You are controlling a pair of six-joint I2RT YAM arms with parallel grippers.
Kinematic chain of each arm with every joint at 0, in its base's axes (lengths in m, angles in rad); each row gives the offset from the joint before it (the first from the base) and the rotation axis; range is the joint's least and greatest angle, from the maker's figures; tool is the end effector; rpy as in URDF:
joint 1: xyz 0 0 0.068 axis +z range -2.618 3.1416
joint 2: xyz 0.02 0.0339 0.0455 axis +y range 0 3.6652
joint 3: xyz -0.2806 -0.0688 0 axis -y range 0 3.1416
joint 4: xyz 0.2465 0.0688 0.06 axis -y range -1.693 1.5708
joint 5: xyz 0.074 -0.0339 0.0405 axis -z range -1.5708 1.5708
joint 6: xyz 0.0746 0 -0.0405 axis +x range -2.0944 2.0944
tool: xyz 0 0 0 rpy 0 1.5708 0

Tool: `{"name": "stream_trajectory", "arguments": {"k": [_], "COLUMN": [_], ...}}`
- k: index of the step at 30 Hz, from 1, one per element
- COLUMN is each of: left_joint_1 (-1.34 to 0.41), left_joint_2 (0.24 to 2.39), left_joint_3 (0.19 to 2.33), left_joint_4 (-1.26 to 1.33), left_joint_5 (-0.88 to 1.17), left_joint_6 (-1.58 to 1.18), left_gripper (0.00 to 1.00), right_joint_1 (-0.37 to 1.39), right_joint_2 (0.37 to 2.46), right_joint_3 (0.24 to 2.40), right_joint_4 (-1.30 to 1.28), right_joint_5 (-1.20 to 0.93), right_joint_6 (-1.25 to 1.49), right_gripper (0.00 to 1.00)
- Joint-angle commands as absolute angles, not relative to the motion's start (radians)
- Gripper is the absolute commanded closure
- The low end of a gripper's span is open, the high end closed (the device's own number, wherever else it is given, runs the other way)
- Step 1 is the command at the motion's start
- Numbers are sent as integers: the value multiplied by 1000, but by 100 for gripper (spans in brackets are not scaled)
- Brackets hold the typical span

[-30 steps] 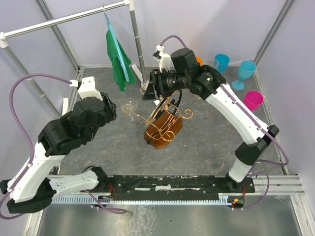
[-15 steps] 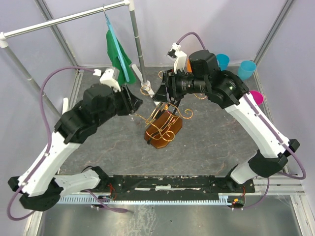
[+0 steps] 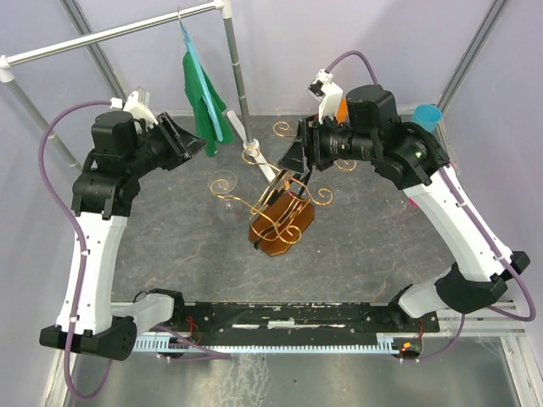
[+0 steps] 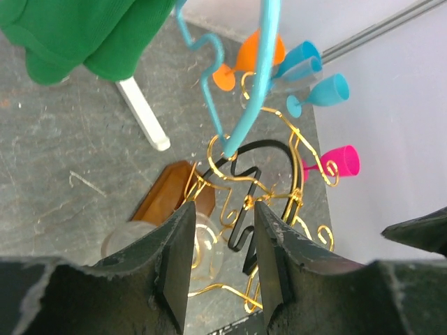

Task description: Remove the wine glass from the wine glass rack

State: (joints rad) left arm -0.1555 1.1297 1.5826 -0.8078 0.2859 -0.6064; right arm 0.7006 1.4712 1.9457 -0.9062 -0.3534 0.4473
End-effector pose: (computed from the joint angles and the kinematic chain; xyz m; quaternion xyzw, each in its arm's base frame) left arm 0.2260 -0.0567 0.4785 -0.1023 0.8101 -0.3188 0.4813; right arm 0.2240 0.2226 0.4985 -0.1987 0.8104 0.4125 0.3654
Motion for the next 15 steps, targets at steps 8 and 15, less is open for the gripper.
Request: {"name": "stream_trajectory", "arguments": {"k": [8, 15], "left_joint_1": [-90, -76], "left_joint_2": [1075, 1062], "left_joint_3": [1368, 1307], "left_joint_4": [-749, -726], "left_joint_5": [444, 462], "left_joint_6": [-581, -580], "left_gripper": [57, 57], "right_joint_1": [686, 681], "right_joint_2": [1430, 1417], "right_joint_3": [1925, 1916], "right_joint_4": [-883, -881], "right_joint_5": [-342, -338], "right_joint_6": [430, 430], "right_gripper": [38, 38]}}
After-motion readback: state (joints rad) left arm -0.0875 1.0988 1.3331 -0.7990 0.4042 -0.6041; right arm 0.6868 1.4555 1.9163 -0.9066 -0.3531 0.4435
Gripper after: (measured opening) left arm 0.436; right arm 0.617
